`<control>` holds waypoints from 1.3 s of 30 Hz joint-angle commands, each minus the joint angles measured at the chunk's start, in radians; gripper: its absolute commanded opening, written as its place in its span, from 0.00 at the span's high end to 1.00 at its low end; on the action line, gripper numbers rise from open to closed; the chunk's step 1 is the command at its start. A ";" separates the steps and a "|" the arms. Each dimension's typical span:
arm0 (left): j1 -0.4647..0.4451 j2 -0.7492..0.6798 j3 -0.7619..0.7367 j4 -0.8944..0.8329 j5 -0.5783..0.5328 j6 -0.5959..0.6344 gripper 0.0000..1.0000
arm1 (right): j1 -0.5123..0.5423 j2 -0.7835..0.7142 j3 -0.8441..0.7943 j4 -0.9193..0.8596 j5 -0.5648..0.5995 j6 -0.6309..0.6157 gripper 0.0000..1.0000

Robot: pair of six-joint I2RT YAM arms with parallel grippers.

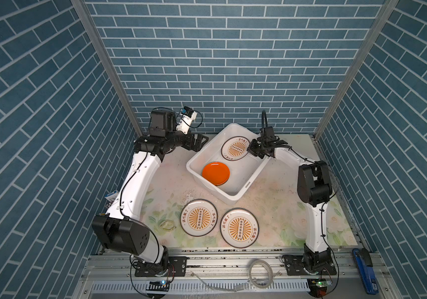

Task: Place the plates into the plastic bin on the countertop
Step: 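Lower the sunburst plate into the bin beside the orange plate, then open the right gripper to release the sunburst plate in the bin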

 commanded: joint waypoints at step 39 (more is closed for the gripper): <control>0.003 -0.034 -0.032 0.018 0.015 -0.018 0.00 | 0.033 -0.016 0.015 -0.066 0.158 0.085 1.00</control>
